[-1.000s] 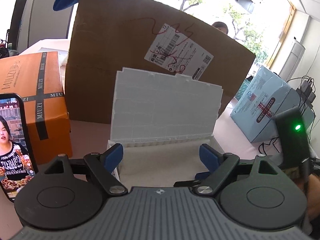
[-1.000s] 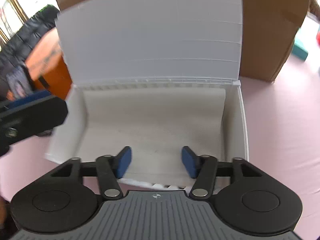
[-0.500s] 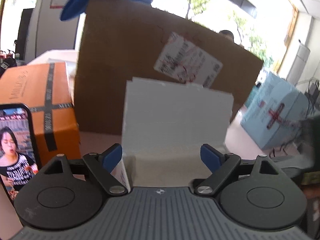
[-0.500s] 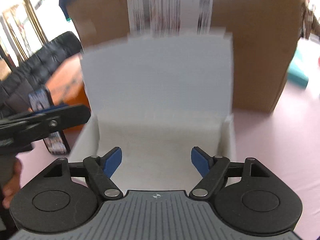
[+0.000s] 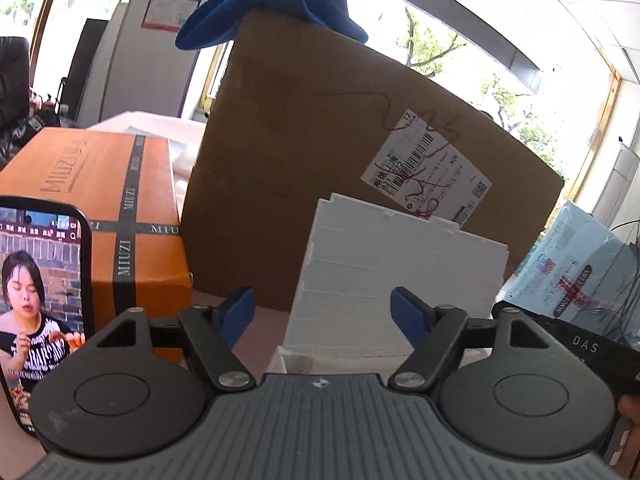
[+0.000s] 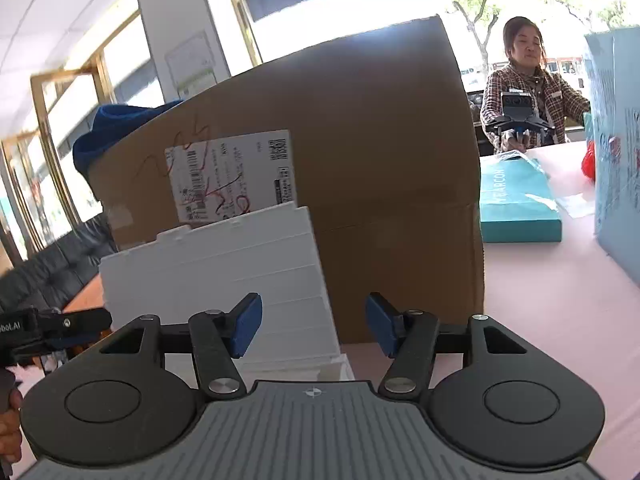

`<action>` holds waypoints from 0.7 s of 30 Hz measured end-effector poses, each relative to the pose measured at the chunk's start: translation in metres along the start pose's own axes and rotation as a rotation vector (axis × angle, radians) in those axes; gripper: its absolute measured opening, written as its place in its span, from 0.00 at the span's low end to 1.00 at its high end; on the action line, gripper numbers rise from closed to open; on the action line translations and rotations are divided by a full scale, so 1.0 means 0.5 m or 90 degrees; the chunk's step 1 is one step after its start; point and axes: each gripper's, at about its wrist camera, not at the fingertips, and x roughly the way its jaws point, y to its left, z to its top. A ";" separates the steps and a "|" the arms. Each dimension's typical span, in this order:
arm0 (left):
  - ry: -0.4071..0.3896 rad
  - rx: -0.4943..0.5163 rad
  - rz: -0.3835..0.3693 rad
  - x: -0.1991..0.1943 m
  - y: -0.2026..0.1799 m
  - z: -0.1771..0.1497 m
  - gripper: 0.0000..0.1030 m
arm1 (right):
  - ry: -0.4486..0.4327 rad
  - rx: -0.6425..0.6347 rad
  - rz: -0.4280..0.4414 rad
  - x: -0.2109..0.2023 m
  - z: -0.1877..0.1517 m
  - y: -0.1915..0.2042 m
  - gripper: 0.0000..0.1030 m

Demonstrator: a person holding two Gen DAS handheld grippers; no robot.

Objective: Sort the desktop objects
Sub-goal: 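Withdraw both open grippers up out of the white box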

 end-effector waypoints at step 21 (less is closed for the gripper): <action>0.003 0.030 -0.102 0.055 0.023 -0.044 0.49 | -0.077 -0.071 0.059 -0.009 -0.055 -0.005 0.33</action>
